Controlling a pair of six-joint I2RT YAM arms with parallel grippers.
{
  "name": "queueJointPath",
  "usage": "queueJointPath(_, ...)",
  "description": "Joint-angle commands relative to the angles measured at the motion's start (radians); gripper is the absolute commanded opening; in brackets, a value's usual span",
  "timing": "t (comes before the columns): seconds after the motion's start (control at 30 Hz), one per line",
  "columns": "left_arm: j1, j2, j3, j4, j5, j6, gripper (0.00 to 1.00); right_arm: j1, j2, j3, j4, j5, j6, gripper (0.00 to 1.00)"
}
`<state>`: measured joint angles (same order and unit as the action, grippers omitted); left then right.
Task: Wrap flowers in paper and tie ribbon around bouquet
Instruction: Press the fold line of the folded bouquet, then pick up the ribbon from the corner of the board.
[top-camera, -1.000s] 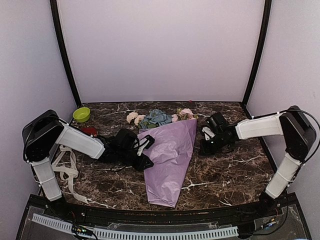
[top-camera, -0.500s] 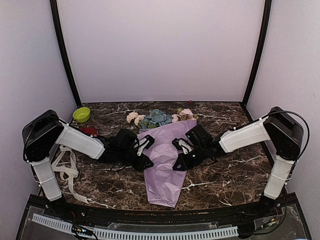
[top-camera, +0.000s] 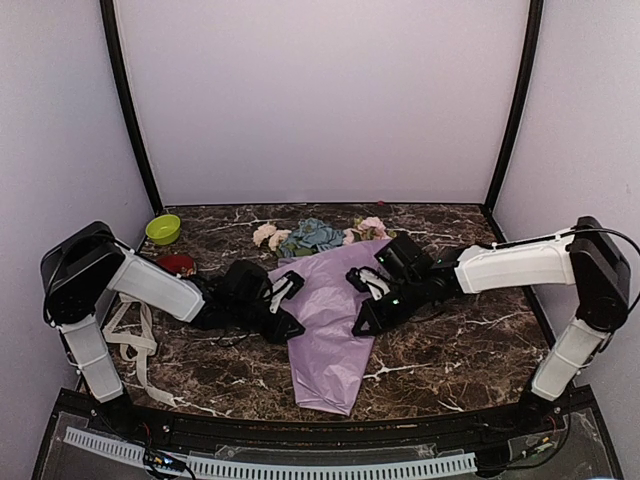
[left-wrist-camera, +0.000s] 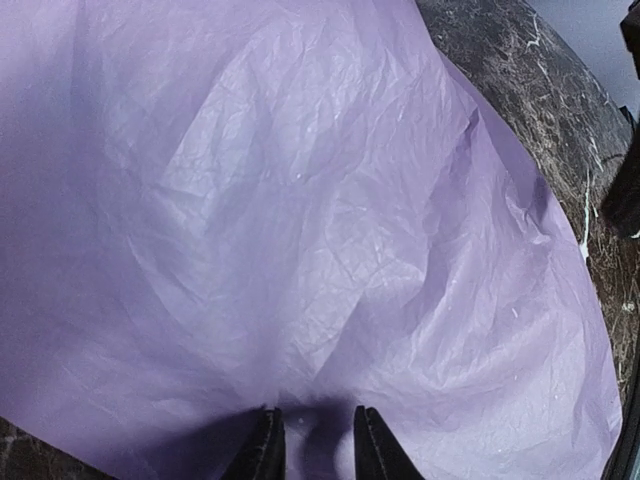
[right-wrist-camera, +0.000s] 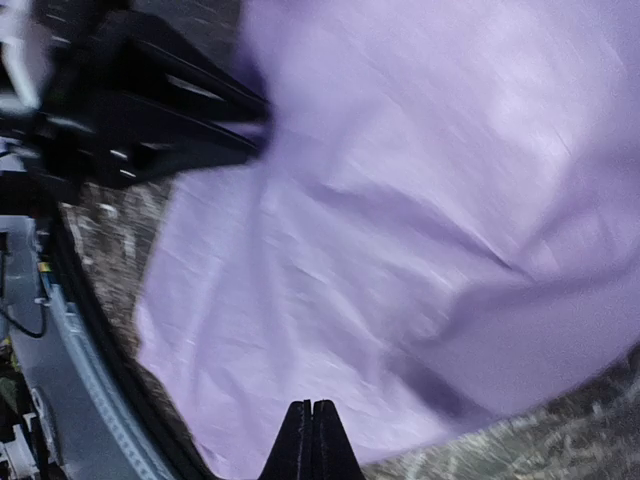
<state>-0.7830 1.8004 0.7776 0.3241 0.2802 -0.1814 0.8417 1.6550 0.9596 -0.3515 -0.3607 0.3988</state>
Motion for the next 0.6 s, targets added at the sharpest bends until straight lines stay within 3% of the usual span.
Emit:
queueJointPath(0.0,0.008,-0.007,-0.069,-0.091,0.004,-0.041,0.25,0.057,0.053,0.091,0.286,-0.197,0.098,0.0)
queueJointPath(0.07,0.008,-0.017,-0.081,-0.062,0.012,-0.056,0.26,0.091,0.122,0.098,0.425,-0.272,0.184,0.0)
queueJointPath(0.33,0.032,-0.09,-0.134,0.038,0.036,-0.124,0.27,0.178,0.414,0.168,0.37,-0.179,0.211,0.0)
queueJointPath(0.47,0.09,-0.24,-0.158,-0.024,0.039,-0.167,0.29,0.185,0.443,0.132,0.361,-0.149,0.228,0.0)
queueJointPath(0.57,0.157,-0.399,-0.134,-0.236,-0.049,-0.204,0.37,0.196,0.438,0.126,0.364,-0.137,0.229,0.0)
